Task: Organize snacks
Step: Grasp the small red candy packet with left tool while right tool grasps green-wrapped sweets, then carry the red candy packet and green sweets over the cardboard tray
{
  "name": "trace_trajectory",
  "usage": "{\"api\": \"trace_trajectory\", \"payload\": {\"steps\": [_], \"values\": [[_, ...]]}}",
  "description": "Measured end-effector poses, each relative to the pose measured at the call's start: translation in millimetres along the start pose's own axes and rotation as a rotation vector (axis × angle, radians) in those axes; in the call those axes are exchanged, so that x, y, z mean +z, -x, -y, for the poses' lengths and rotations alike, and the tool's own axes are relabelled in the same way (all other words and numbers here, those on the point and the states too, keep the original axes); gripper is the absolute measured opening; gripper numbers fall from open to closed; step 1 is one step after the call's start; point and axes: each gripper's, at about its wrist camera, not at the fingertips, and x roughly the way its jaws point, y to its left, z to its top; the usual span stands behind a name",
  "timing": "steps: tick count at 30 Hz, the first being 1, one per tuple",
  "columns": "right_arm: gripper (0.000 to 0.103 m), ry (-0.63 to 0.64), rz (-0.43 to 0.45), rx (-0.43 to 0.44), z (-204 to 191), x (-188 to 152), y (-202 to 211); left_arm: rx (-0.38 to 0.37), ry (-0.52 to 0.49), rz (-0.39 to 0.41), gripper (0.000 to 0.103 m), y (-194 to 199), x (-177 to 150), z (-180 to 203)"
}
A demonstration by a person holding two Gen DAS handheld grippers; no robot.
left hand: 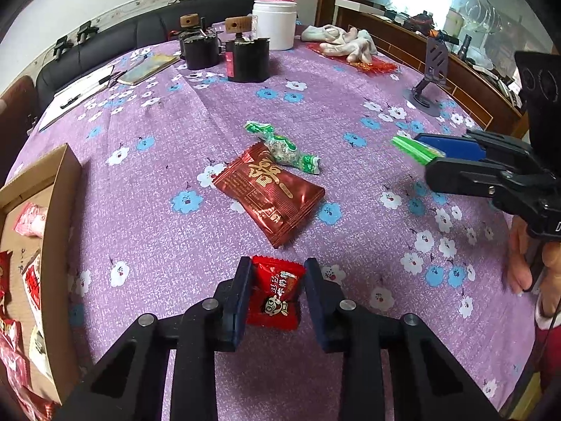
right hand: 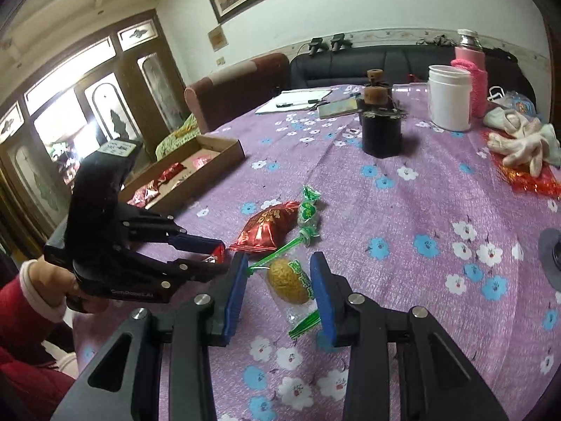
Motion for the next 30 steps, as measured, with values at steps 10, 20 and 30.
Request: {"api": "trace_trajectory", "payload": {"steps": [10, 20, 30], "values": [[0.036, -0.093, 0.068, 0.045, -0.3, -10.6, 16.4, 0.066, 0.066, 0.030, 0.029, 12.6, -14.8, -0.3], [0.036, -0.100, 0.072, 0.079, -25.0, -20.0, 9.5, 0.129, 0.109, 0.079, 0.029, 45.7, -29.7, -7.7], [0.036, -0.064, 0.062, 0.107, -58.1, -17.4, -2.5, 0.183, 0.146, 0.140, 0.029, 81.4, -41.5, -20.1]]}}
